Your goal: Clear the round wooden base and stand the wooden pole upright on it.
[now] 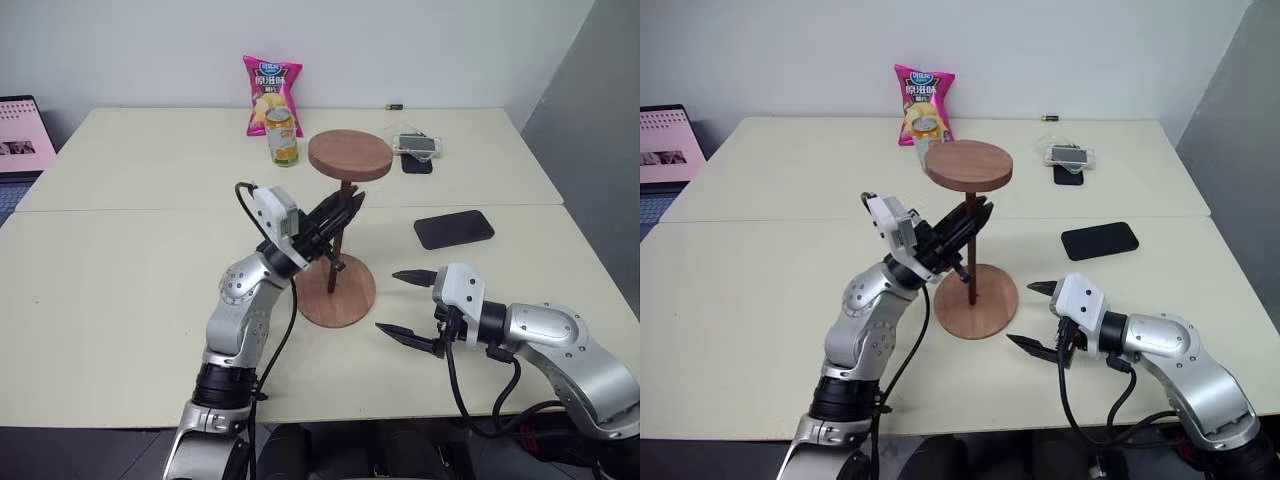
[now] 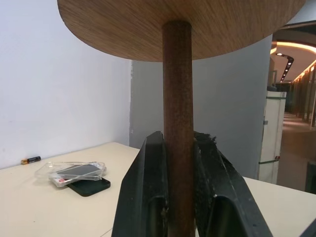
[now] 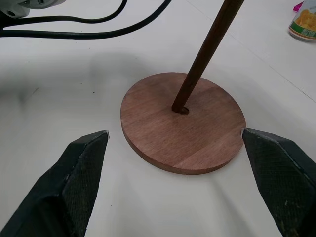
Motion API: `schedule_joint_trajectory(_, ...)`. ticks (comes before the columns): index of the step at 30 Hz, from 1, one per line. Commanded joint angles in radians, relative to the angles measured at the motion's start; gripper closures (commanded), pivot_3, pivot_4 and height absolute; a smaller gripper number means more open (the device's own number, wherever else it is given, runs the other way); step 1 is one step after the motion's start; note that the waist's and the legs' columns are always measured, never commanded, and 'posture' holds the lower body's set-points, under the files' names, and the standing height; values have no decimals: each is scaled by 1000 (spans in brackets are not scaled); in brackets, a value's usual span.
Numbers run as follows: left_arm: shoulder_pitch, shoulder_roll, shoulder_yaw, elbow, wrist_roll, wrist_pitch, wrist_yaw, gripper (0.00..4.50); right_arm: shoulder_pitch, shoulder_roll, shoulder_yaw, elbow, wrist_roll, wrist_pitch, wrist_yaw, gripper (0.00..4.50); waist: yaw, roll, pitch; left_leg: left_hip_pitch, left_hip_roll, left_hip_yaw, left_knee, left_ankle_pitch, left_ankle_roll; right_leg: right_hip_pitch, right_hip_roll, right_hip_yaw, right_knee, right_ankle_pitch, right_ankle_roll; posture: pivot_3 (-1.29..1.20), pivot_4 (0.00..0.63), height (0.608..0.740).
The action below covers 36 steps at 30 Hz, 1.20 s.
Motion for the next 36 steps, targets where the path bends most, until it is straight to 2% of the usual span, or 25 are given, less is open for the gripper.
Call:
schedule_joint_trajectory(1, -20, -3, -5, 1, 15, -38, -2, 4224, -3, -5, -6, -44, 4, 5, -8, 0, 0, 0, 0, 0, 0, 0, 0, 0, 0, 0, 0, 0, 0, 0, 0, 0, 150, 740)
schedule_joint_trajectory(10, -10, -23, -9, 6, 18, -45, 12, 4224, 3, -8, -18, -51, 4, 30, -28, 0, 0, 0, 0, 0, 0, 0, 0, 0, 0, 0, 0, 0, 0, 0, 0, 0, 150, 740)
schedule_joint_trajectory(19, -9, -25, -6, 13, 16, -45, 3, 4225, -5, -4, -66, -80, 93, 122, -40, 0, 0, 0, 0, 0, 0, 0, 0, 0, 0, 0, 0, 0, 0, 0, 0, 0, 150, 740)
schedule_joint_trajectory(36, 5, -26, -8, 49, 23, -84, 4, 4225, 17, -26, -72, -114, 117, 143, -53, 0, 0, 0, -1, 0, 0, 0, 0, 0, 0, 1, 0, 0, 0, 0, 0, 0, 150, 740)
